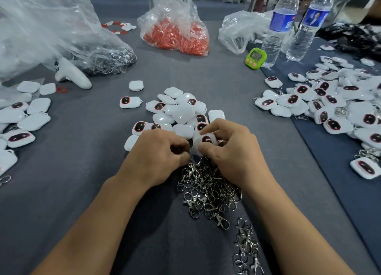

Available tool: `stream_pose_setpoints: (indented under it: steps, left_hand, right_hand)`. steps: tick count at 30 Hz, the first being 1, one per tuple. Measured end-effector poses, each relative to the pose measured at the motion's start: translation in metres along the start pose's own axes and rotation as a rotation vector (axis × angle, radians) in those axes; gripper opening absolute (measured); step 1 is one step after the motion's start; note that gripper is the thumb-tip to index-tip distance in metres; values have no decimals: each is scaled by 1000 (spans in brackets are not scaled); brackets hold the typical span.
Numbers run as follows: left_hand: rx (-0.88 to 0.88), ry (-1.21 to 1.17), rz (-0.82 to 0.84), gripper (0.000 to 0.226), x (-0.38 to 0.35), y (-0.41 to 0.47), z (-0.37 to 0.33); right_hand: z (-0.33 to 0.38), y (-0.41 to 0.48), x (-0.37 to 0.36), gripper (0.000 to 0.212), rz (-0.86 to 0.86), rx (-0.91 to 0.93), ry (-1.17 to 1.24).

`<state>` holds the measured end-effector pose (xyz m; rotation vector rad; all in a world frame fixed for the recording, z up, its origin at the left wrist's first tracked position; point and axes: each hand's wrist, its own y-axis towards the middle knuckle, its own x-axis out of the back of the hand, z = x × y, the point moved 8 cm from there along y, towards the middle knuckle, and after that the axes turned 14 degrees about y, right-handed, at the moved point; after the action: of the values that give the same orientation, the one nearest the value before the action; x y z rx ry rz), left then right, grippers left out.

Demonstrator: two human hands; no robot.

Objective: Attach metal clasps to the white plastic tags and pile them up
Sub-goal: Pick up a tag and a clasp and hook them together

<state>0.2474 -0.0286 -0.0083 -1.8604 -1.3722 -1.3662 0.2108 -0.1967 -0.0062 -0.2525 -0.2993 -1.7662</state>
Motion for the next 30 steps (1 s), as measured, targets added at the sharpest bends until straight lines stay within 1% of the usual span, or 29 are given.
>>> stream_pose_setpoints:
  steps: [5,7,10,13,16,20,23,25,28,30]
  left_hand:
    - [-39,-7,-5,3,1,0,-4]
    - [-52,-7,-7,4,1,0,-5]
    - [-66,8,-10,15,1,0,-4]
    - [-65,5,-13,11,1,0,-4]
    - [-56,2,-11,11,0,0,-4]
    - [-56,-12,-12,7,0,0,-3]
    - [-51,-27,-38,15,0,1,-4]
    - [-43,-24,-40,18,0,1,-4]
    - [-49,-15,-33,17,-1,2,-5]
    - [-49,-26,-24,15,-1,2,-4]
  right_hand:
    - [-4,2,-1,20,3,-7,83]
    - [-4,3,-2,20,9,1,85]
    - [-4,3,-3,19,15,13,80]
    - [-4,4,-2,18,18,22,88]
    - [-4,3,-3,16,14,34,99]
    - [-3,3,-1,17,-14,50,66]
    - [-1,2,-2,19,1,58,18]
    - [-2,2,-1,20,-14,60,31]
    - [-4,2,1,20,-57,63,58]
    - [-4,3,-1,18,-44,59,68]
